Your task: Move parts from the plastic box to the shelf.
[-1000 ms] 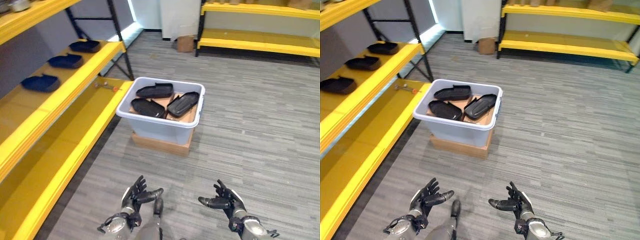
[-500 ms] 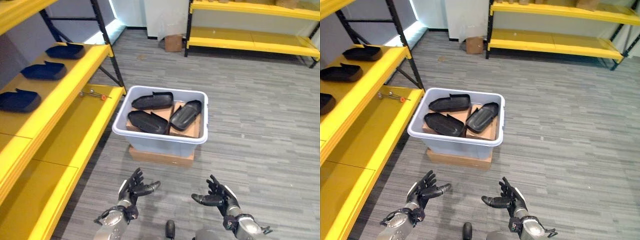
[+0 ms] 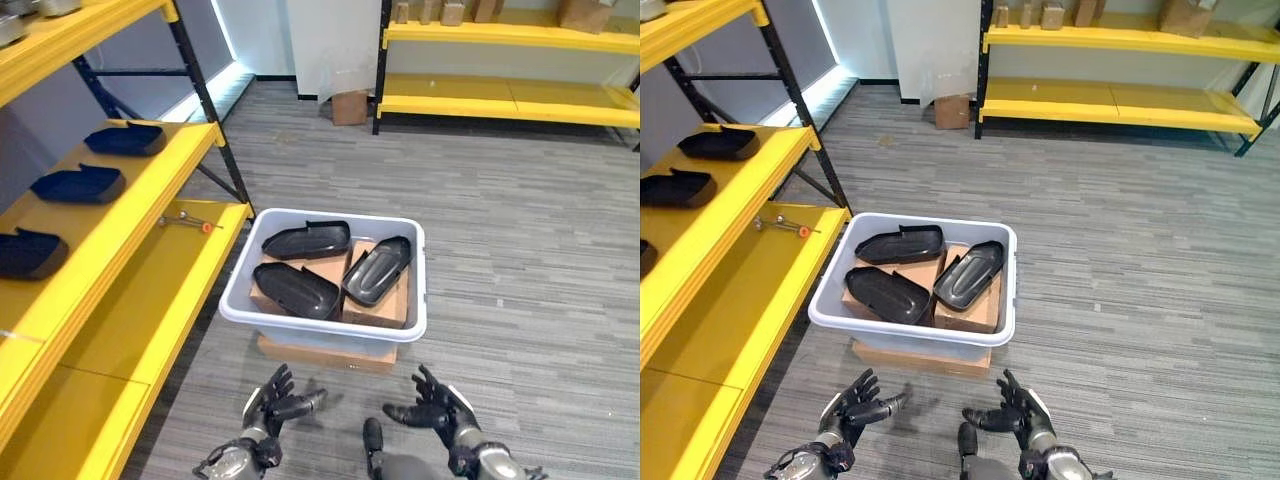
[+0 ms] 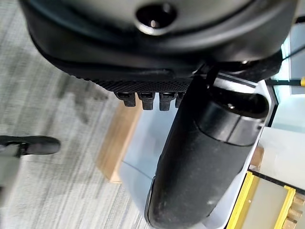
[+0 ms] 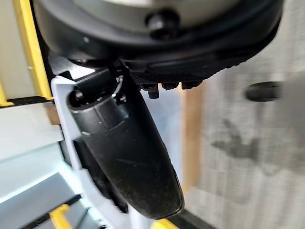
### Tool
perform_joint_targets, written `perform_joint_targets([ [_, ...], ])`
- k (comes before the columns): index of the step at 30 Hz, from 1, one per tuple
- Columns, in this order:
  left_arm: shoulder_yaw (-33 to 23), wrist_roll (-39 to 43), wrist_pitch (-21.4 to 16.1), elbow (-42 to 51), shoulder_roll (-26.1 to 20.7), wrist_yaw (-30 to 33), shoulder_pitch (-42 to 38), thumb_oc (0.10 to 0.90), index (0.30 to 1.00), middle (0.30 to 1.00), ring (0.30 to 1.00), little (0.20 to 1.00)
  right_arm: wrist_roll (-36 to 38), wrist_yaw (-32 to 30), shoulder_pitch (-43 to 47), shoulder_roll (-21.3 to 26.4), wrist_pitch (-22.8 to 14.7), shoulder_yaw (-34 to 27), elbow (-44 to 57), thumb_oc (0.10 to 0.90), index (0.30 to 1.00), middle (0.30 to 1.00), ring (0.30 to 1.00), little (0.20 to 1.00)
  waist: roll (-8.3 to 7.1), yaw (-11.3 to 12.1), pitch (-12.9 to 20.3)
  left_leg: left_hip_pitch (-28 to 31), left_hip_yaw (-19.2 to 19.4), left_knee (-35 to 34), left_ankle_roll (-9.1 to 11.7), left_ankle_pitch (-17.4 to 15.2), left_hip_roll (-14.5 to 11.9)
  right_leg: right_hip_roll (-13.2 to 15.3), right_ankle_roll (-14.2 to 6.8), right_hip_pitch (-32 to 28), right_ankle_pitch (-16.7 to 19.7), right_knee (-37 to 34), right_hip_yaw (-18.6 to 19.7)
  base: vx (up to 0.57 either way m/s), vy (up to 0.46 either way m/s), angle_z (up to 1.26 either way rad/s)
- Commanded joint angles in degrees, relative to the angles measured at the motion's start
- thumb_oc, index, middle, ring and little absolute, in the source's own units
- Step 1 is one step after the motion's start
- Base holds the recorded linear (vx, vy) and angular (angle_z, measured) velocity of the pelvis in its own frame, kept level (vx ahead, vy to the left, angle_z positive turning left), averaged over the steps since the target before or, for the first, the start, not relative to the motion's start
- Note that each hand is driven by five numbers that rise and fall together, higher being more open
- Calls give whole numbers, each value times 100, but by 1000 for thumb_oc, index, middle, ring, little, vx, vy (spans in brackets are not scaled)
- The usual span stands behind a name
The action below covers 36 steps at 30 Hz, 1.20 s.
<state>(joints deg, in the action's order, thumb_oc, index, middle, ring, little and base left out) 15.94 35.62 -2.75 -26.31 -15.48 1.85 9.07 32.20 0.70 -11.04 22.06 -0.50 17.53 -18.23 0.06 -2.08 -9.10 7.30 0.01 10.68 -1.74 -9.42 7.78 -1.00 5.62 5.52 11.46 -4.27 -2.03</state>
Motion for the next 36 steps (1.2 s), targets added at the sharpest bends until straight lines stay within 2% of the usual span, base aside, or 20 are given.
perform_joint_targets([
  [1, -41, -5, -456, 486, -222, -93, -313, 900, 1000, 1000, 1000, 1000, 224, -8, 219, 102, -429, -145, 356, 900, 1000, 1000, 1000, 1000, -109, -103, 134, -287, -18, -337, 167, 666, -472, 75, -890, -101, -810, 552, -48, 50, -26, 12],
  [4, -13, 31, -482, 498, -209, -93, -360, 900, 1000, 1000, 1000, 1000, 320, 9, 233, 144, -440, -172, 332, 900, 1000, 1000, 1000, 1000, -159, -132, 0, -845, 29, 971, 489, 1070, -446, 147, -777, -217, -911, 602, -81, 25, -7, 2],
  [5, -7, 79, -480, 527, -213, -90, -317, 900, 1000, 1000, 1000, 1000, 279, 16, 223, 237, -425, -169, 345, 900, 1000, 1000, 1000, 1000, -246, -71, -148, -1320, -51, 1762, 624, 1425, -460, 253, -716, -390, -967, 556, -64, 85, 17, 15],
  [7, -13, 112, -435, 529, -221, -101, -316, 900, 1000, 1000, 1000, 1000, 300, -51, 220, 236, -443, -210, 372, 900, 1000, 1000, 1000, 1000, -349, -66, -172, -1478, 121, 1296, 493, 1269, -930, 431, -780, -482, -991, 532, -58, 151, 76, 16],
  [9, -2, 97, -431, 504, -235, -88, -266, 900, 1000, 1000, 1000, 1000, 273, -88, 179, 224, -459, -252, 405, 900, 1000, 1000, 1000, 1000, -378, 0, -133, -1314, 6, 327, 424, 1132, -1288, 521, -893, -562, -1072, 485, 30, 193, 161, 14],
  [10, -11, 71, -421, 498, -236, -67, -236, 900, 1000, 1000, 1000, 1000, 246, -117, 182, 211, -460, -261, 392, 900, 1000, 1000, 1000, 1000, -348, 47, -101, -1300, -184, -205, 458, 1238, -1451, 535, -932, -573, -1136, 467, 84, 198, 205, -3],
  [11, -13, 43, -420, 489, -237, -38, -219, 900, 1000, 1000, 1000, 1000, 231, -141, 193, 209, -479, -268, 373, 900, 1000, 1000, 1000, 1000, -279, 88, -67, -1372, -395, -661, 548, 1571, -1688, 551, -957, -626, -1190, 434, 151, 272, 344, -14],
  [12, -9, 44, -432, 459, -198, -38, -216, 900, 1000, 1000, 1000, 1000, 249, -156, 172, 181, -479, -337, 396, 900, 1000, 1000, 1000, 1000, -121, -2, 19, -1175, -152, -1256, 725, 1836, -1998, 629, -1040, -729, -1330, 437, 178, 261, 333, -23],
  [15, 34, -27, -456, 399, -225, -94, -301, 900, 1000, 1000, 1000, 1000, 349, -117, 180, 108, -440, -396, 302, 900, 1000, 1000, 1000, 1000, -22, -11, 172, -904, -22, -1478, 766, 1730, -1832, 765, -1116, -818, -1208, 332, 215, 207, 282, -39],
  [17, -29, -52, -454, 496, -357, -147, -294, 900, 1000, 1000, 1000, 1000, 159, -102, 156, 120, -411, -489, 292, 900, 1000, 1000, 1000, 1000, -57, -1, 218, -725, 182, -1469, 681, 1557, -1628, 961, -1247, -851, -1080, 281, 335, 178, 273, -40],
  [21, -155, -68, -477, 523, -470, -81, -266, 900, 1000, 1000, 1000, 1000, 156, -144, 188, 58, -396, -513, 237, 900, 1000, 1000, 1000, 1000, -160, 40, 215, -634, 440, -1432, 545, 1359, -1460, 1130, -1396, -778, -959, 307, 487, 84, 142, -26],
  [26, -201, -84, -500, 549, -532, -48, -299, 900, 1000, 1000, 1000, 1000, -75, -160, 190, 57, -436, -524, 369, 900, 1000, 1000, 1000, 1000, -245, 19, 186, -663, 540, -1327, 467, 1214, -1382, 1250, -1497, -680, -912, 359, 501, 63, 83, -21],
  [30, -249, -82, -506, 667, -528, -74, -276, 900, 1000, 1000, 1000, 1000, -626, -337, 246, 258, -605, -810, 794, 900, 1000, 1000, 1000, 1000, -288, -24, 169, -705, 586, -1297, 433, 1142, -1345, 1318, -1550, -655, -859, 307, 458, 63, 32, -2],
  [36, -690, 39, -664, 1593, -806, -94, -37, 900, 1000, 1000, 1000, 1000, -1048, -466, -64, 519, -1034, -1681, 2327, 900, 1000, 1000, 1000, 1000, -295, -100, 89, -724, 644, -1476, 450, 1193, -1383, 1330, -1600, -517, -796, 202, 440, 23, 9, -4],
])
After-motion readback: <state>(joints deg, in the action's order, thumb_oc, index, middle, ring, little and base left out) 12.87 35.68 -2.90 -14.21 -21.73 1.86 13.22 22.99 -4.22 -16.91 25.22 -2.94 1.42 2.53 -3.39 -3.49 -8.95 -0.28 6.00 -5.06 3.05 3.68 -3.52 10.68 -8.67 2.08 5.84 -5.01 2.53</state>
